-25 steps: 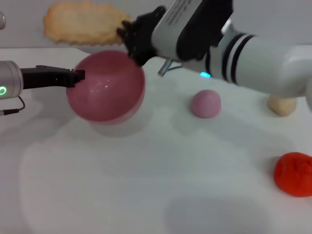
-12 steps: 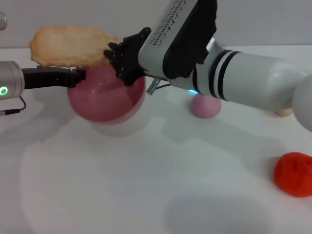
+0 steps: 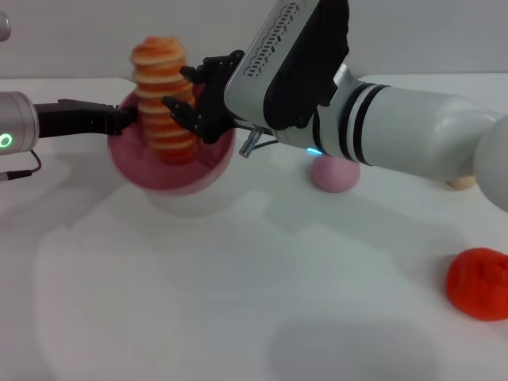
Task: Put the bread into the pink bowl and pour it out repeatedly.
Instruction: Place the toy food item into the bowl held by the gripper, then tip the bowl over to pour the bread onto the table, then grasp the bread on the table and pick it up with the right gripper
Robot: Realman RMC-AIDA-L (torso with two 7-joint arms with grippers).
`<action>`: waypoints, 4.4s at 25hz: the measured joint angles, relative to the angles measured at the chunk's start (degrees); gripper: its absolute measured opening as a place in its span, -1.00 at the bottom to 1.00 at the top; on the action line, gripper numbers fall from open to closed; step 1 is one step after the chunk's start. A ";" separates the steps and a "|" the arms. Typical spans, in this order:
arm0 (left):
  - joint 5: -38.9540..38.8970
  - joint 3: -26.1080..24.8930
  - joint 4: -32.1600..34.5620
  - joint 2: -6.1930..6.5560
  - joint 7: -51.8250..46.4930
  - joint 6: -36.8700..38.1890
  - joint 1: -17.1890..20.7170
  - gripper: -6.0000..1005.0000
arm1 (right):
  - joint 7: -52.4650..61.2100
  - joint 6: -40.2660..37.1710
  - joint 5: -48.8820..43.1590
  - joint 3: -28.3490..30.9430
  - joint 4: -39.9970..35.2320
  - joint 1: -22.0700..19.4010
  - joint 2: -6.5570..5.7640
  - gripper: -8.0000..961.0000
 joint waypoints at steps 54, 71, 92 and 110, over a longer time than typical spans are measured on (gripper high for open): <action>-8.48 34.18 2.11 -1.19 4.00 -30.07 -1.80 -0.89 | 30.87 68.33 -5.70 13.05 22.45 -11.90 -0.28 0.26; -7.55 57.25 6.10 -1.51 20.31 -52.14 -0.35 -0.89 | 31.45 68.79 -4.74 14.99 25.16 -11.57 -0.35 0.26; -11.77 47.72 0.74 -1.48 9.85 -54.10 -6.13 -0.89 | 33.06 67.58 -5.03 14.40 28.44 -8.30 -0.47 0.26; -15.83 2.35 -7.02 4.56 0.27 4.48 -9.36 -0.89 | 32.75 46.77 -6.44 14.98 27.61 -4.97 -2.34 0.26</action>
